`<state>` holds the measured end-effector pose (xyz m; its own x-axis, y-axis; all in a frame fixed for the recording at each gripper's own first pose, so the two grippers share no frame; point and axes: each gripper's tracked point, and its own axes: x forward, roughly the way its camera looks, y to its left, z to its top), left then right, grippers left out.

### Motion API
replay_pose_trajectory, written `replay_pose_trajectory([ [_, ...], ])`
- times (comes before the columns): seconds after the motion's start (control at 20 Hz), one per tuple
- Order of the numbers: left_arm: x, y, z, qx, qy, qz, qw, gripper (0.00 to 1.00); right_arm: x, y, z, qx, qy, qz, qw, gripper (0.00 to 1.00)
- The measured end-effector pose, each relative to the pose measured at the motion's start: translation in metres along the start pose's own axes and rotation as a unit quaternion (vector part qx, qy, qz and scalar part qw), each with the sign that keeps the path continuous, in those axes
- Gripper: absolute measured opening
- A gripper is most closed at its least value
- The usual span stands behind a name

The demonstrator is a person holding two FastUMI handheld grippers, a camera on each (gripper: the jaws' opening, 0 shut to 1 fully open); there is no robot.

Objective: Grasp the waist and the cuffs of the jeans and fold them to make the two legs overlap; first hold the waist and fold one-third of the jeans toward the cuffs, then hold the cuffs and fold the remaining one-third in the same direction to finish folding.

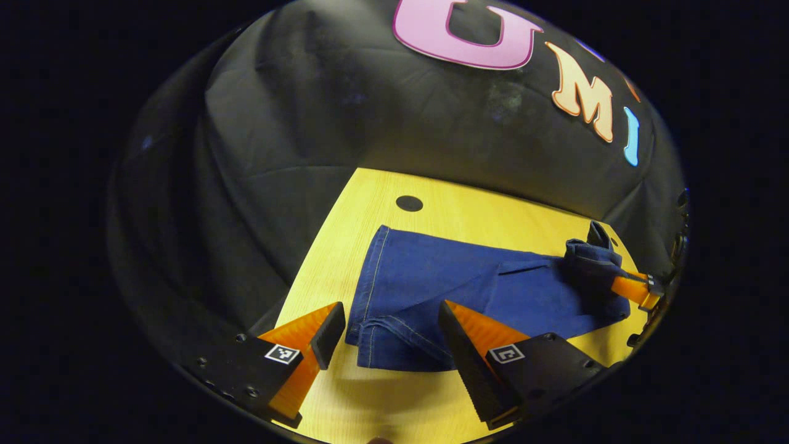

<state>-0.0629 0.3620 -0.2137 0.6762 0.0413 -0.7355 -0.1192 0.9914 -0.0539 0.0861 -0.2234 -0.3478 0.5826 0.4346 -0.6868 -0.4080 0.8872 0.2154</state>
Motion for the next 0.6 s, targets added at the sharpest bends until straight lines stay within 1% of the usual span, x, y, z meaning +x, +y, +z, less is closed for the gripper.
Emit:
replay_pose_trajectory([
  [0.1, 0.009, 0.001, -0.006, -0.002, 0.008, -0.006, 1.000, 0.96, -0.019, 0.006, 0.026, -0.002, -0.009, 0.029, 1.000, 0.41],
  [0.15, 0.013, 0.003, -0.008, -0.001, 0.010, -0.005, 1.000, 0.96, -0.024, 0.004, 0.028, -0.005, -0.014, 0.035, 0.999, 0.56],
  [0.2, 0.020, 0.003, -0.009, 0.002, 0.014, -0.005, 1.000, 0.96, -0.030, -0.002, 0.033, -0.010, -0.017, 0.032, 0.999, 0.72],
  [0.25, 0.029, 0.004, -0.011, 0.007, 0.016, -0.004, 1.000, 0.96, -0.035, -0.003, 0.032, -0.014, -0.018, 0.027, 0.999, 0.73],
  [0.35, 0.041, 0.008, -0.015, 0.016, 0.029, 0.001, 0.999, 0.95, -0.048, -0.010, 0.032, -0.010, -0.018, 0.016, 1.000, 0.72],
  [0.45, 0.050, 0.008, -0.023, 0.020, 0.044, 0.005, 0.999, 0.96, -0.061, -0.026, 0.031, -0.004, -0.019, -0.001, 1.000, 0.70],
  [0.5, 0.054, 0.009, -0.027, 0.019, 0.052, 0.004, 0.998, 0.96, -0.066, -0.035, 0.032, -0.002, -0.021, -0.010, 1.000, 0.72],
  [0.55, 0.058, 0.009, -0.029, 0.020, 0.059, 0.009, 0.998, 0.96, -0.072, -0.044, 0.032, -0.001, -0.022, -0.020, 1.000, 0.70],
  [0.6, 0.059, 0.010, -0.028, 0.022, 0.058, 0.015, 0.998, 0.97, -0.078, -0.053, 0.033, 0.002, -0.023, -0.029, 0.999, 0.71],
])
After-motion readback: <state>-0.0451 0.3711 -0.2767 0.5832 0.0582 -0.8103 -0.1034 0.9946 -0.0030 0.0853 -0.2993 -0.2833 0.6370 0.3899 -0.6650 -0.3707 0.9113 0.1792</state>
